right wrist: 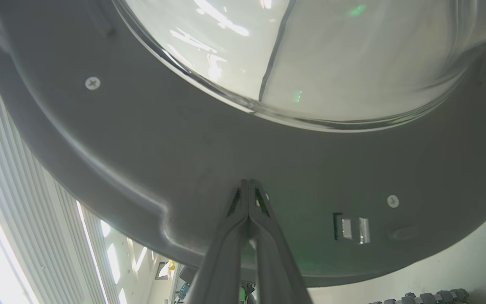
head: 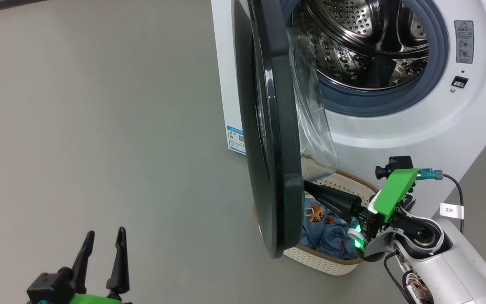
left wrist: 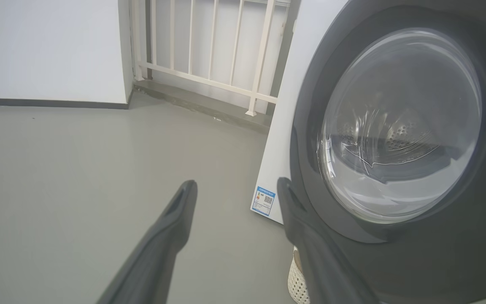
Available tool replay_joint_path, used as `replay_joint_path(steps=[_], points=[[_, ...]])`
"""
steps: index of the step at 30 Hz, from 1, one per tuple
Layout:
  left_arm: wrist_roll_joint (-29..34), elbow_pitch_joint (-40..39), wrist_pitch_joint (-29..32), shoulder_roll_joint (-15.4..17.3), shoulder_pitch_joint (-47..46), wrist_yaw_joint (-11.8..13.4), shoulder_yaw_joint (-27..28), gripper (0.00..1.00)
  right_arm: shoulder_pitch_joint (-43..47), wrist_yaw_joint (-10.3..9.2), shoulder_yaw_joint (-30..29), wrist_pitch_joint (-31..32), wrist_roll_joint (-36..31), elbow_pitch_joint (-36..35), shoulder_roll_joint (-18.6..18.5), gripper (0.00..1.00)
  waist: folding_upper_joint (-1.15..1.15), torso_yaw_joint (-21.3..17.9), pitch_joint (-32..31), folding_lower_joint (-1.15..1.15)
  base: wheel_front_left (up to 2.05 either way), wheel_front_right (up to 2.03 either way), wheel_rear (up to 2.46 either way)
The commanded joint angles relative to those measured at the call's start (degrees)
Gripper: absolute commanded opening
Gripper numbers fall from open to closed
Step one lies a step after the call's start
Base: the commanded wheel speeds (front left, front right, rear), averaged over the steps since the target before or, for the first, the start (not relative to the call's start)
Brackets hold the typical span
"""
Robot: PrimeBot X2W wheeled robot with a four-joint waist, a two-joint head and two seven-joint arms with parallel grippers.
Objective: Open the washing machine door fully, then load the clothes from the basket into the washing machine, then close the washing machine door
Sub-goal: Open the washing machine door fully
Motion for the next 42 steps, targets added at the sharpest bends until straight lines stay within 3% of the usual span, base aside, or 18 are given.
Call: replay_joint_path(steps=[1,10,15,16,17,18,19,29,42], points=[[0.45,-1.78,-0.37,1.01,-0.59,0.34,2.06,1.00,-1.51,0.34,0.73,0.59,-0.38,-1.18,0.86,0.00,0.00,-0.03,0.02,0.00,0.00,0.00,0.00],[0.64,-1.22,-0.37,0.79,-0.95,0.30,1.48,1.00,-0.94,0.34,-1.17,-0.81,-0.87,-0.74,0.85,0.00,0.00,-0.55,-0.75,0.00,0.00,0.00,0.00],[0.38,-0.35,-0.37,1.44,-1.16,0.18,1.10,1.00,-0.42,0.34,-2.31,-2.23,-1.36,-1.40,1.08,0.00,0.00,-2.79,-1.95,0.00,0.00,0.00,0.00],[0.33,-0.34,-0.37,1.50,-1.19,0.16,1.04,1.00,-0.33,0.34,-2.45,-2.54,-1.58,-1.55,1.09,0.09,0.00,-3.41,-2.11,0.00,0.00,0.00,0.00],[0.33,-0.36,-0.37,1.55,-1.20,0.16,0.98,1.00,-0.26,0.34,-2.61,-2.89,-1.80,-1.74,1.12,0.42,0.00,-4.04,-2.23,0.00,0.00,0.00,0.00],[0.30,-0.41,-0.37,1.57,-1.21,0.15,0.94,1.00,-0.18,0.34,-2.74,-3.16,-1.99,-1.96,1.14,0.84,0.00,-4.75,-2.33,0.00,0.00,0.00,0.00],[0.29,-0.47,-0.37,1.60,-1.20,0.17,0.93,1.00,-0.12,0.34,-2.77,-3.31,-2.25,-2.28,1.11,1.00,0.00,-5.47,-2.38,0.00,0.00,0.00,0.00],[0.33,-1.70,-0.37,1.54,-0.99,0.70,0.84,1.00,1.00,0.34,-3.72,-8.71,-7.75,-9.01,-0.84,1.00,0.00,-12.38,-2.42,0.00,0.00,0.00,0.00],[0.39,-3.25,-0.37,1.65,-0.20,1.33,0.97,1.00,8.59,0.34,0.20,-22.74,-21.58,-20.80,-5.10,1.00,0.00,-20.31,-3.16,0.00,0.00,0.00,0.00]])
